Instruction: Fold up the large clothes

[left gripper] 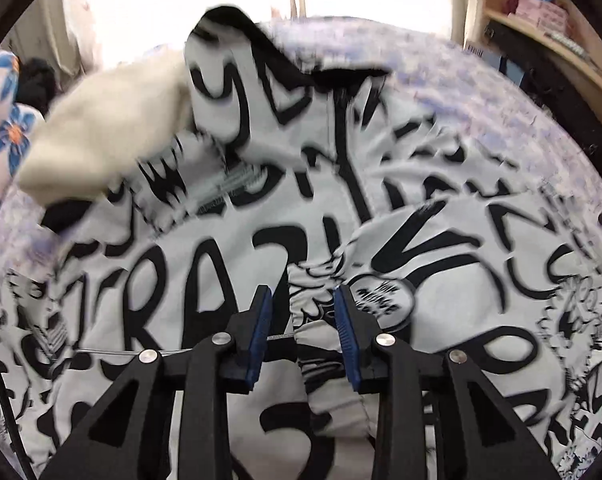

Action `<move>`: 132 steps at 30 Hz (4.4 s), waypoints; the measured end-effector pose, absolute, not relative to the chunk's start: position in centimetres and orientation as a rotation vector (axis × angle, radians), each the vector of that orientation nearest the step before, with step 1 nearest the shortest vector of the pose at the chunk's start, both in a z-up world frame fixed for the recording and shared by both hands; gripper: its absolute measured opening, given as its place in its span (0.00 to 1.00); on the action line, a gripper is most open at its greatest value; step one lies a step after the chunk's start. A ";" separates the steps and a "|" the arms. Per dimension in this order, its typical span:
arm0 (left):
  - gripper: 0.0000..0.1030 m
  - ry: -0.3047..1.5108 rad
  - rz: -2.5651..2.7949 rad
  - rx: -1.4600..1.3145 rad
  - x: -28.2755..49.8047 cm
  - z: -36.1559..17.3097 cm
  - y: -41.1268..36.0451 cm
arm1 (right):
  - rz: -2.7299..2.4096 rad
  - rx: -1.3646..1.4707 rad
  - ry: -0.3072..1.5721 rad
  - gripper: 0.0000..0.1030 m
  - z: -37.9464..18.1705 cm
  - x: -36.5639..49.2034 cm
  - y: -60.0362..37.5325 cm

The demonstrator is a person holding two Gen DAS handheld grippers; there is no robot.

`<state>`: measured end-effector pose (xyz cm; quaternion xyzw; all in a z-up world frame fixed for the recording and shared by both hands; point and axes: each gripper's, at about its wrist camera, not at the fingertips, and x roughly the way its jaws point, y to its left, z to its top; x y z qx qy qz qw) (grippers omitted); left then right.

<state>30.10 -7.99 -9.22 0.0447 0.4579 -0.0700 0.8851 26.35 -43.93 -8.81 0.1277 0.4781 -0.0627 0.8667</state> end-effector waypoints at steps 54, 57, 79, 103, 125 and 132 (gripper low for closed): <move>0.70 0.886 -0.170 0.139 11.0 -3.1 -6.1 | -0.238 0.207 1.062 0.29 -9.7 11.4 -33.0; 0.70 0.877 -0.158 0.145 9.1 -2.6 -3.8 | -0.201 0.215 1.023 0.29 -8.3 9.3 -30.9; 0.72 0.895 0.080 -0.043 4.8 -4.8 19.3 | 0.154 -0.053 0.898 0.29 -3.1 8.0 -5.7; 0.73 0.849 0.064 -0.843 12.2 -13.8 44.9 | 0.378 -0.123 0.898 0.29 -4.6 12.5 11.4; 0.57 0.767 0.433 -0.760 11.9 -13.7 48.9 | 0.344 0.038 0.999 0.29 -7.2 14.1 6.4; 0.04 0.809 0.549 -0.457 12.8 -9.7 45.7 | 0.358 0.078 0.981 0.29 -6.3 13.6 4.9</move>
